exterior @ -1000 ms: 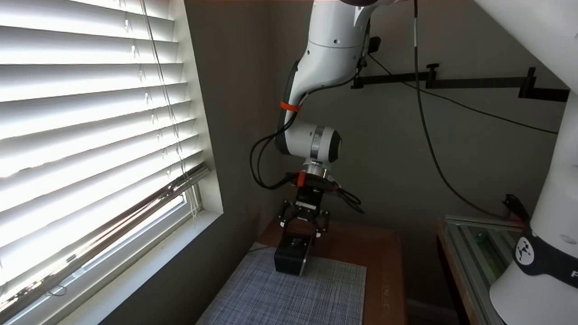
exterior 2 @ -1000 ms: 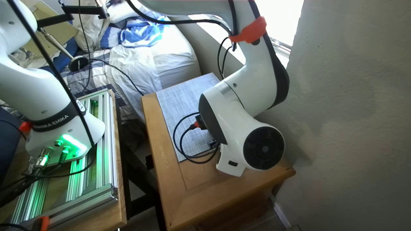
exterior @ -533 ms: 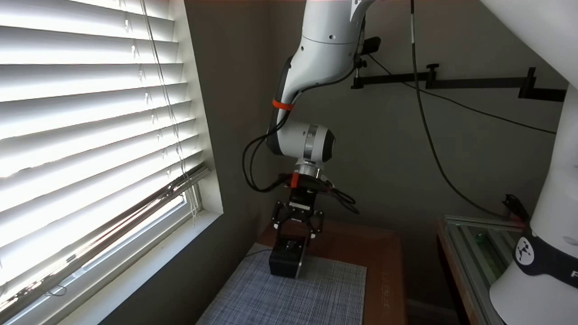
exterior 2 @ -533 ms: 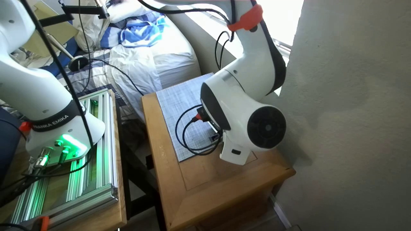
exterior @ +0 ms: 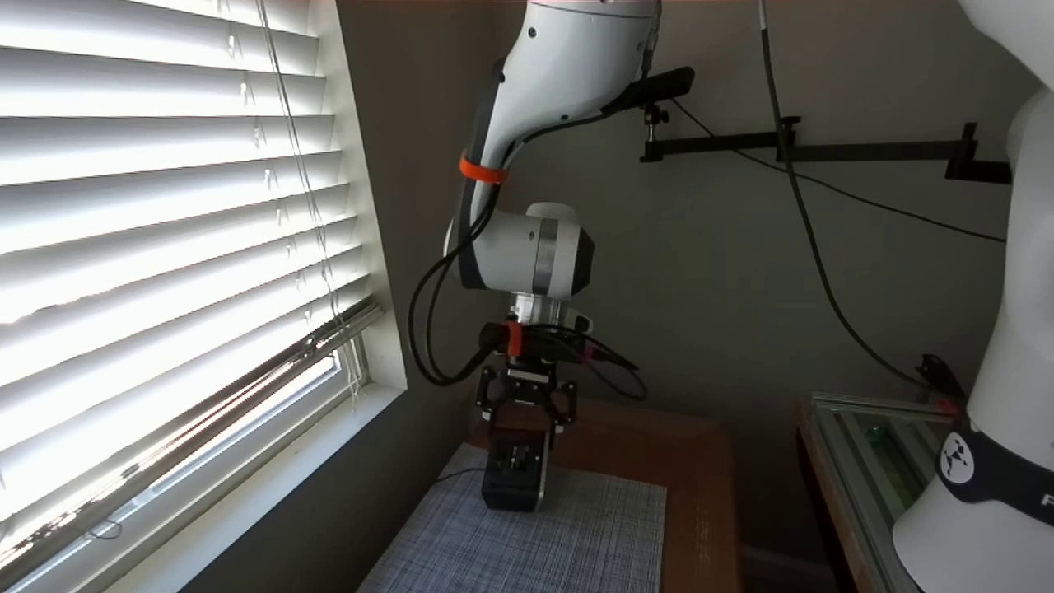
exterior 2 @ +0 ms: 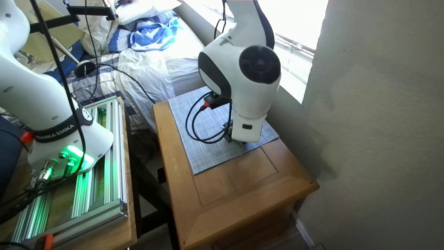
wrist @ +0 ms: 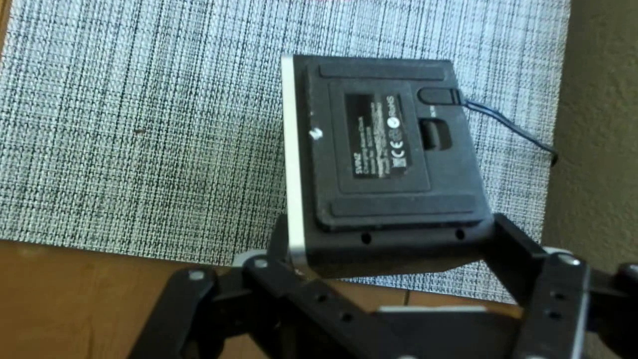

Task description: Lift the alarm clock and put it up straight

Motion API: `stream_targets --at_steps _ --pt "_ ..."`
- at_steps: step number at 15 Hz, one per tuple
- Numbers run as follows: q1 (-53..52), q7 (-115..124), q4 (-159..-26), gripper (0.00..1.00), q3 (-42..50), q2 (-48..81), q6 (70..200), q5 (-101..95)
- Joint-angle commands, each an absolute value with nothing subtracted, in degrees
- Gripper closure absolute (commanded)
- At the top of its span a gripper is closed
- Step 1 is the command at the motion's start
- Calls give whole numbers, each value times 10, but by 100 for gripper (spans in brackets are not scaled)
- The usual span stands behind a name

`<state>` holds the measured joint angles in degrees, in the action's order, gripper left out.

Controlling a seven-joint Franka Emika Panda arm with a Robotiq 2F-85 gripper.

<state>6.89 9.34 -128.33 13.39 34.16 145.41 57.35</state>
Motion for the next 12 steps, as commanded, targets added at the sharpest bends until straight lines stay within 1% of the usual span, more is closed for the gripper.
stream_targets --at_steps 1,7,8,12 --pt "22 141 -1359 32 135 282 1559 535" --pt "-50 250 -1425 32 143 258 1696 450" --pt "-87 256 -1432 32 167 259 1710 457" --pt "-184 315 -1457 32 224 281 1785 447"
